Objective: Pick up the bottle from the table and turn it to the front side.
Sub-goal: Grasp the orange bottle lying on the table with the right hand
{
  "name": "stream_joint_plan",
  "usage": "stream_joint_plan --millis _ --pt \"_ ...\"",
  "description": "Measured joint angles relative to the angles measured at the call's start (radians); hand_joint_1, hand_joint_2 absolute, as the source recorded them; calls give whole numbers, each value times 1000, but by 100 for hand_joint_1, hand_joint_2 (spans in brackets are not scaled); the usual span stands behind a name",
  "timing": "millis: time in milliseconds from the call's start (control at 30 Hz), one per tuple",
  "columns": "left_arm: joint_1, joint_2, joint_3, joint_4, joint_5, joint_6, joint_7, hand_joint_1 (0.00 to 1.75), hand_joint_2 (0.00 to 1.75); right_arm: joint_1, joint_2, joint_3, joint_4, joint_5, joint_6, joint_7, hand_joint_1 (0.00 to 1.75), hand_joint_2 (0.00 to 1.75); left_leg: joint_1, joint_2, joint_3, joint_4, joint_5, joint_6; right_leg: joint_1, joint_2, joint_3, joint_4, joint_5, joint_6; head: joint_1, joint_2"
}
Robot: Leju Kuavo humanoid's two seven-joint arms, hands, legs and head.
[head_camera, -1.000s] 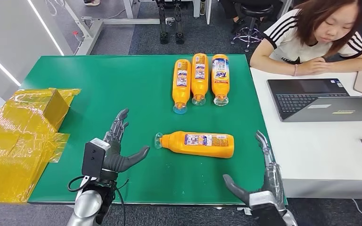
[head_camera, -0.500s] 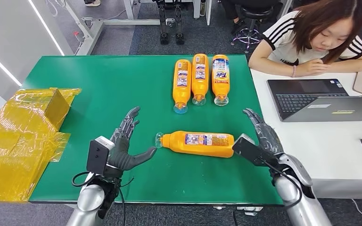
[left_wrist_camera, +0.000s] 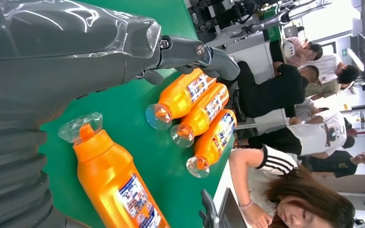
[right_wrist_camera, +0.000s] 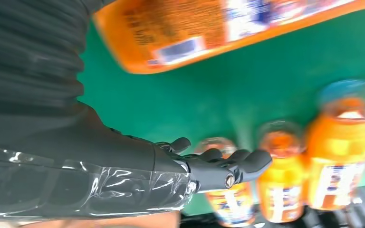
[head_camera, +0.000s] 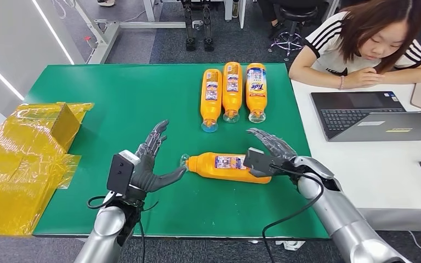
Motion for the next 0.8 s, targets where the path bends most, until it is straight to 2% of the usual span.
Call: stream_joint_plan --millis 233,467,567,800 --pt "-15 0 -1 10 13 -11 4 0 175 -109 31 109 50 -107 90 9 0 175 0 0 0 0 0 0 0 0 0 0 0 0 0 0" --pt "-29 0 -2 24 129 -120 39 0 175 -233 46 244 127 -95 254 133 0 175 0 0 0 1 0 0 0 0 0 0 0 0 0 0" --pt "-41 0 -5 31 168 -158 52 0 175 -274 45 303 168 -91 310 159 0 175 0 0 0 1 0 0 0 0 0 0 0 0 0 0" --pt "-57 0 -13 60 203 -189 61 0 175 -319 27 408 234 -100 337 168 0 175 0 -1 0 1 0 0 0 0 0 0 0 0 0 0"
